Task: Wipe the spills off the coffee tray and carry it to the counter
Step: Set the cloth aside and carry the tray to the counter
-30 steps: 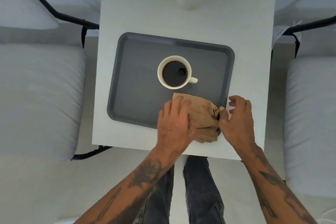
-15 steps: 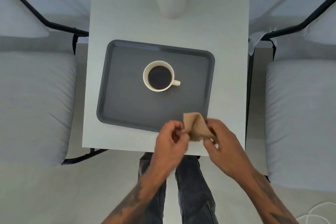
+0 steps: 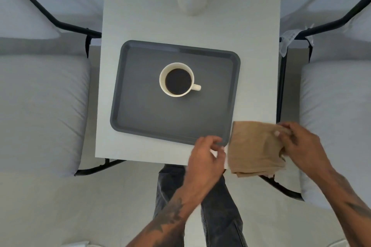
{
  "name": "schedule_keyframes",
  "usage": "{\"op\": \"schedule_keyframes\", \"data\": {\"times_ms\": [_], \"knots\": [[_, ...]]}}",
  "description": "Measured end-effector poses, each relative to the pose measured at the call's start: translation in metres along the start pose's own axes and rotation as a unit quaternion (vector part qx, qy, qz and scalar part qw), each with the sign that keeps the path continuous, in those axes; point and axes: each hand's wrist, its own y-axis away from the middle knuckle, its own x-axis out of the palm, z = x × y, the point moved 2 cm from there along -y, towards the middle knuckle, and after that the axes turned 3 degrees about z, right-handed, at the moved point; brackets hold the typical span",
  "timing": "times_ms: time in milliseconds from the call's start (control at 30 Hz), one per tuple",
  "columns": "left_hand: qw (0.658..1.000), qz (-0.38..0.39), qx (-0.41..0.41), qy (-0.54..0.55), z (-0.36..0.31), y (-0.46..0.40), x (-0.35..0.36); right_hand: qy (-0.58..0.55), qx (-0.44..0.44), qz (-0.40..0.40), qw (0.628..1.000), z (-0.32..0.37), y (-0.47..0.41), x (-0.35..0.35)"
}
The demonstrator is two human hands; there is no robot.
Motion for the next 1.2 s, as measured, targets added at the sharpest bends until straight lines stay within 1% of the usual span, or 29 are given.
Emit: {"op": "schedule_keyframes", "data": {"times_ms": [67,133,167,233,300,367,433,500,600,700,767,867,933,1033,1200], "knots": [[0.994,-0.104,0.028,-0.004,0.017,-0.008,-0.053,0.041,0.003,-0.072,0.997,0.015,-0.019,0.004],[0.978,-0.207,0.011,-0.023,0.041,-0.021,-0.116,0.074,-0.049,-0.156,0.984,0.035,-0.023,0.008],[0.969,-0.245,-0.009,-0.041,0.055,-0.032,-0.146,0.068,-0.08,-0.173,0.979,0.047,-0.022,0.012],[0.954,-0.284,-0.052,-0.079,0.08,-0.056,-0.195,0.014,-0.101,-0.149,0.984,0.076,-0.022,0.03],[0.955,-0.259,-0.077,-0.121,0.1,-0.081,-0.222,-0.028,-0.066,-0.093,0.993,0.099,-0.025,0.057],[0.968,-0.199,-0.085,-0.127,0.111,-0.102,-0.232,-0.036,-0.009,-0.059,0.998,0.112,-0.03,0.082],[0.978,-0.15,-0.082,-0.119,0.116,-0.119,-0.234,-0.049,0.03,-0.072,0.996,0.116,-0.033,0.096],[0.983,-0.129,-0.066,-0.116,0.119,-0.134,-0.236,-0.064,0.045,-0.095,0.992,0.114,-0.038,0.103],[0.986,-0.109,-0.02,-0.124,0.124,-0.144,-0.238,-0.057,0.03,-0.102,0.993,0.11,-0.046,0.108],[0.975,-0.059,0.074,-0.203,0.127,-0.141,-0.243,-0.033,0.011,-0.076,0.997,0.104,-0.053,0.107],[0.964,-0.01,0.1,-0.246,0.128,-0.141,-0.249,-0.018,-0.006,-0.058,0.998,0.099,-0.056,0.105],[0.955,0.063,0.066,-0.281,0.124,-0.15,-0.257,-0.014,-0.02,-0.036,0.999,0.096,-0.061,0.103],[0.947,0.09,0.044,-0.304,0.118,-0.158,-0.257,-0.025,-0.017,-0.034,0.999,0.096,-0.064,0.103],[0.946,0.092,0.024,-0.31,0.114,-0.165,-0.257,-0.023,-0.023,-0.046,0.998,0.098,-0.067,0.104],[0.956,0.091,0.029,-0.278,0.121,-0.161,-0.258,-0.015,-0.049,-0.048,0.998,0.104,-0.072,0.096]]}}
